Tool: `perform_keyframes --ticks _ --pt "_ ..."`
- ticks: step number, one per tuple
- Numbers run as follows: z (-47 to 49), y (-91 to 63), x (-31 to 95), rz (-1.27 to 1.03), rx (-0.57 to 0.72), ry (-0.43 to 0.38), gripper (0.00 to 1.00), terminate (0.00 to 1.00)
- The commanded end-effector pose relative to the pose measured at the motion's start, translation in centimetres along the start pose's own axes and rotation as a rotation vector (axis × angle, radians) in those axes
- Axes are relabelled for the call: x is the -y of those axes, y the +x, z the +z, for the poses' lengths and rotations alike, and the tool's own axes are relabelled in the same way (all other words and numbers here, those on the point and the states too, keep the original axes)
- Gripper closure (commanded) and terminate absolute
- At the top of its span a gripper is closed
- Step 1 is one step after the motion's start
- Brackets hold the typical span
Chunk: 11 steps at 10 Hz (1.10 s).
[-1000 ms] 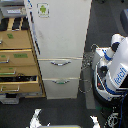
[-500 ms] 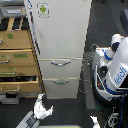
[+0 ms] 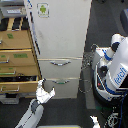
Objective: Opening the fridge
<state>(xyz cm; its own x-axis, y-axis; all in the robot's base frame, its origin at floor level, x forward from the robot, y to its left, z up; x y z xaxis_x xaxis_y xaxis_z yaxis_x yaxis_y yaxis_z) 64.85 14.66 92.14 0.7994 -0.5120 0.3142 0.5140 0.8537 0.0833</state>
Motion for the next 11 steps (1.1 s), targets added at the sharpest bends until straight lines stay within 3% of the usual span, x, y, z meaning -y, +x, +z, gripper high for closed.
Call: perform_keyframes --ticks 1,4,5,11 --pt "2.6 7.8 -13.0 0.429 -0.151 0.099 0.00 0.00" --pt "3.1 10.3 -16.7 0.512 -0.250 0.106 0.00 0.00" --pt "4.2 11.3 -19.0 0.561 -0.258 0.086 0.00 0.00" --pt "7.4 14.0 -24.7 0.649 -0.272 0.148 0.00 0.00"
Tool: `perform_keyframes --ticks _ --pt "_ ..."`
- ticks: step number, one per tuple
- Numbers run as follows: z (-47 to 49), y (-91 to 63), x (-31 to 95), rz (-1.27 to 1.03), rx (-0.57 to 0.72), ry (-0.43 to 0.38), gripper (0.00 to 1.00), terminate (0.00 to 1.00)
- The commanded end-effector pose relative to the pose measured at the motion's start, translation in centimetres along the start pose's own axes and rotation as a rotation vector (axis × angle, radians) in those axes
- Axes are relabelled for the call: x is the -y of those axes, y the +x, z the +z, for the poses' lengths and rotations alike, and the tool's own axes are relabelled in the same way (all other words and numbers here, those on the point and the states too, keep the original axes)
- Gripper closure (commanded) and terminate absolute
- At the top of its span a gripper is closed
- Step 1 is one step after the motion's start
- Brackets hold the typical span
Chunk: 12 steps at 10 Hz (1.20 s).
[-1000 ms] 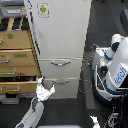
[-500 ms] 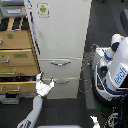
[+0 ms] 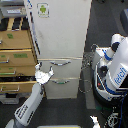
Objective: Opening the fridge
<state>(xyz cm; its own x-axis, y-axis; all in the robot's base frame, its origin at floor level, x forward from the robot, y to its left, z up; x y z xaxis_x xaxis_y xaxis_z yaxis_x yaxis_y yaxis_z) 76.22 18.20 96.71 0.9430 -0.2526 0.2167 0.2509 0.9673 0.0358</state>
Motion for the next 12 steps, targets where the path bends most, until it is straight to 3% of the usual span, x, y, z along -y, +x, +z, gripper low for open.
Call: perform_keyframes --ticks 1,5,12 --pt "7.3 9.6 -14.7 0.387 -0.142 0.126 0.00 0.00" --pt "7.9 11.5 -16.9 0.394 -0.150 0.152 0.00 0.00" --pt "8.4 15.9 -17.2 0.351 -0.142 0.003 0.00 0.00"
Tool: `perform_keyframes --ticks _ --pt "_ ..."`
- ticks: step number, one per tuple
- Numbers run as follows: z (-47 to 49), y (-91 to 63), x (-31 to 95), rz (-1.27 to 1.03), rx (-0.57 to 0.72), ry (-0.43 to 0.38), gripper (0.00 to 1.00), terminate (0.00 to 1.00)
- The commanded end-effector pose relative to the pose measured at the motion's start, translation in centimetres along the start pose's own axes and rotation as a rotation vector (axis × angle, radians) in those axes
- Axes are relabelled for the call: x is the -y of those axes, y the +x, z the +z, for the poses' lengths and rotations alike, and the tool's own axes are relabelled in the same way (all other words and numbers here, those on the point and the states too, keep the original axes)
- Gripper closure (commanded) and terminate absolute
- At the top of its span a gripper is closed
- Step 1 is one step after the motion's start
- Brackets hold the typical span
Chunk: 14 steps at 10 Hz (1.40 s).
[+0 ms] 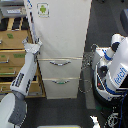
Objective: Opening the fridge
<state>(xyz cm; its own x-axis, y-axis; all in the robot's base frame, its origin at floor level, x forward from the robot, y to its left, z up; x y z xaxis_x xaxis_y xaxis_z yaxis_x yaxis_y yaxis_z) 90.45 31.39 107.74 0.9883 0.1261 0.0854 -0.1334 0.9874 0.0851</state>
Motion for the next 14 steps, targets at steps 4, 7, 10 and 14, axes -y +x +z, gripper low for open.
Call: perform_keyframes --ticks 4,7,10,14 --pt "0.9 3.0 1.9 -0.098 0.023 -0.149 1.00 0.00" --pt "0.7 2.6 2.2 -0.110 0.018 -0.148 1.00 0.00" --pt "-0.1 2.8 2.1 -0.108 0.010 -0.145 1.00 0.00" --pt "-1.3 3.4 1.9 -0.111 0.001 -0.138 1.00 0.00"
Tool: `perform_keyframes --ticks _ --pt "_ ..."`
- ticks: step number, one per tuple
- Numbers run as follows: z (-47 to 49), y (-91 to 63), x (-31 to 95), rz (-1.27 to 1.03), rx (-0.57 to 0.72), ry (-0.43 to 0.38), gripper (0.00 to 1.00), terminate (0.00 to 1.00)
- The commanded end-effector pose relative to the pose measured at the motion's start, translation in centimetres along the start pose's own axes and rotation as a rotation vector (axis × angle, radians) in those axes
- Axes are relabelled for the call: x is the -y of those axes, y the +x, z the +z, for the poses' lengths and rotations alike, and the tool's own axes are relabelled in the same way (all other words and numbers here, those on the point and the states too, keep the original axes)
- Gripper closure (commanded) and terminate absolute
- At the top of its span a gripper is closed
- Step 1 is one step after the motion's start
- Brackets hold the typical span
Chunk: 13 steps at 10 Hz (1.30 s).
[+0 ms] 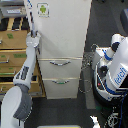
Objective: Opening the fridge
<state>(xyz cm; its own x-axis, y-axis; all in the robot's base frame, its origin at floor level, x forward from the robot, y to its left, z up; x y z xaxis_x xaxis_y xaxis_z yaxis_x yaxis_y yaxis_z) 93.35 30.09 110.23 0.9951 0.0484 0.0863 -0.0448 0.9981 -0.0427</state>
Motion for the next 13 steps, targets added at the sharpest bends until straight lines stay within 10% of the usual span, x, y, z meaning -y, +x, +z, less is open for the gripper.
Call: perform_keyframes --ticks 1,11,13 --pt "-3.8 0.5 0.0 -0.034 -0.005 -0.003 1.00 0.00" --pt "3.1 -31.3 5.9 -0.484 0.072 0.074 1.00 0.00" --pt "16.4 -56.3 25.4 -0.748 0.094 -0.175 1.00 0.00"
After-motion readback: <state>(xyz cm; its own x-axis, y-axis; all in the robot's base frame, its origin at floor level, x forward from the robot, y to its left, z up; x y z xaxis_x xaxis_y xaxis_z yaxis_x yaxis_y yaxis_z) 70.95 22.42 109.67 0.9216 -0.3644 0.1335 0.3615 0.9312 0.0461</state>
